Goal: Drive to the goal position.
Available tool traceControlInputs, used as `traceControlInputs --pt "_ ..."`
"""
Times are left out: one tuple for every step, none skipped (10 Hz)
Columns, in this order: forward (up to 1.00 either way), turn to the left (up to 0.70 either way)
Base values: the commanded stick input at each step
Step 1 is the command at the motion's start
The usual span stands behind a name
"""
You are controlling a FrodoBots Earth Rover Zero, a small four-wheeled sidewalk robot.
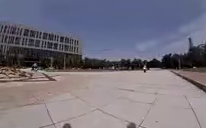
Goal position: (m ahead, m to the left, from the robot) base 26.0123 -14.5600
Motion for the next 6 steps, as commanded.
traceControlInputs --pt "0.45 -0.24" --pt "0.45 -0.24" --pt "0.45 -0.24" --pt "0.45 -0.24" --pt "0.45 -0.24" --pt "0.45 -0.24"
